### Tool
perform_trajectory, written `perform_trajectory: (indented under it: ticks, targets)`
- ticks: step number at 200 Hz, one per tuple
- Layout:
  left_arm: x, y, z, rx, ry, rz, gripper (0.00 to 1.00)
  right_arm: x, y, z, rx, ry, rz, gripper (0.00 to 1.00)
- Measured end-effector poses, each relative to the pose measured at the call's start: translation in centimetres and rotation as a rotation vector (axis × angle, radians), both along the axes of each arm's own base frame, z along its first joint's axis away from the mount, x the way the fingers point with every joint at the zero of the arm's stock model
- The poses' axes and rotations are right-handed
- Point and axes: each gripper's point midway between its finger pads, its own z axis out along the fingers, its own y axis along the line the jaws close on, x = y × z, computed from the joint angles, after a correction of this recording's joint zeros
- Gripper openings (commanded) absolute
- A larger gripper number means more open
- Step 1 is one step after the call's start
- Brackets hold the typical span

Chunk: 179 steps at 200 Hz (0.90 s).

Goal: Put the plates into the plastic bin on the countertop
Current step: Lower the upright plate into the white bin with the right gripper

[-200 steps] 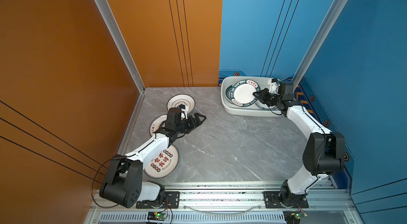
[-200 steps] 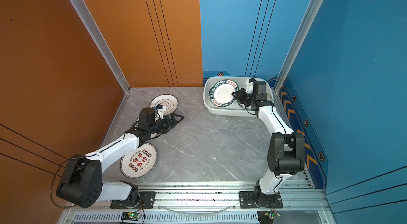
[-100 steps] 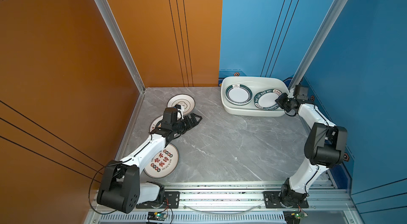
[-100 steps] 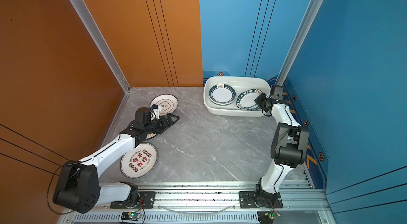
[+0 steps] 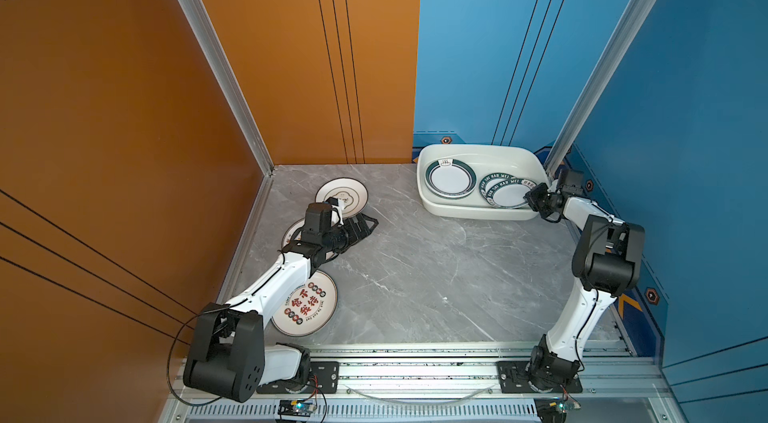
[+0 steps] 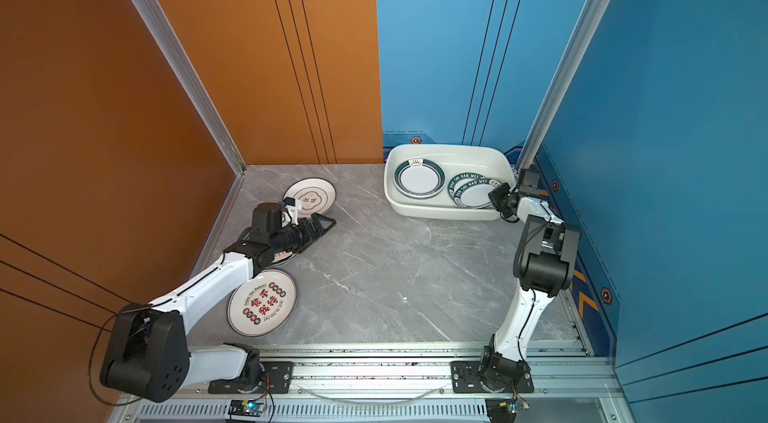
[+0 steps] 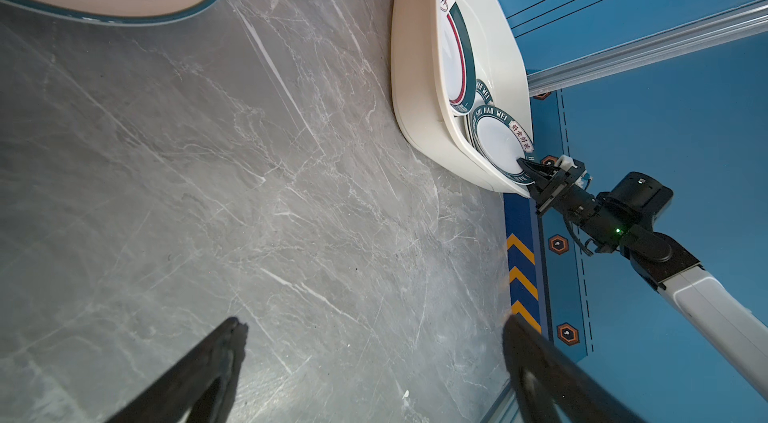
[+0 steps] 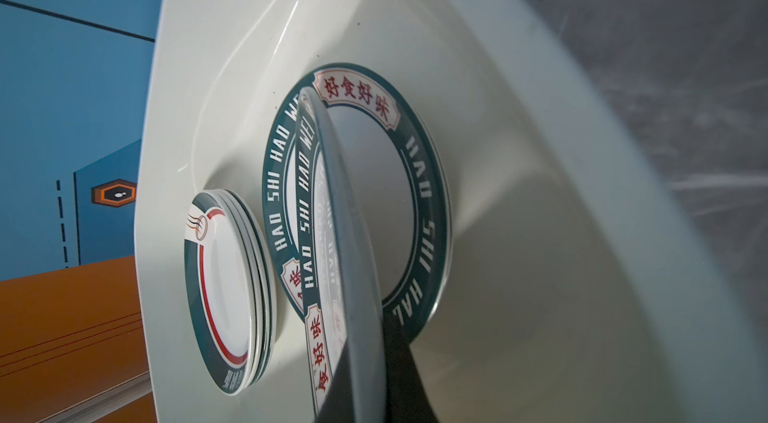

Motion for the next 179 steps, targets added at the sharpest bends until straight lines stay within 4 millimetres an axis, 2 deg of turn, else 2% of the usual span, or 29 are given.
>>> perform_trajectory:
  ticks: [14, 42, 63, 85, 128, 179]
  targets:
    - [0.0, 0.1, 0.0, 0.0, 0.0, 0.002, 0.98, 0.4, -0.1, -0.1, 0.005, -0.002, -0.001, 0.01]
    - [0.1, 0.2, -0.1, 0.0, 0.003, 0.006, 0.98, 1.1, -0.3, -0.7, 0.017, 0.002, -0.005, 0.18]
    - [0.2, 0.3, -0.4, 0.001, 0.013, 0.006, 0.98, 1.6, -0.4, -0.4, 0.019, -0.005, -0.011, 0.29]
    - [0.3, 0.2, -1.0, 0.003, 0.026, 0.006, 0.98, 1.8, -0.6, -0.1, 0.013, -0.011, -0.014, 0.37]
    - [0.3, 0.1, -1.6, 0.003, 0.045, 0.0, 0.98, 1.9, -0.9, 0.3, -0.007, 0.006, -0.023, 0.44]
    - [0.6, 0.0, -1.4, -0.003, 0.029, -0.003, 0.98, 1.6, -1.6, 0.6, -0.128, 0.129, -0.01, 0.47]
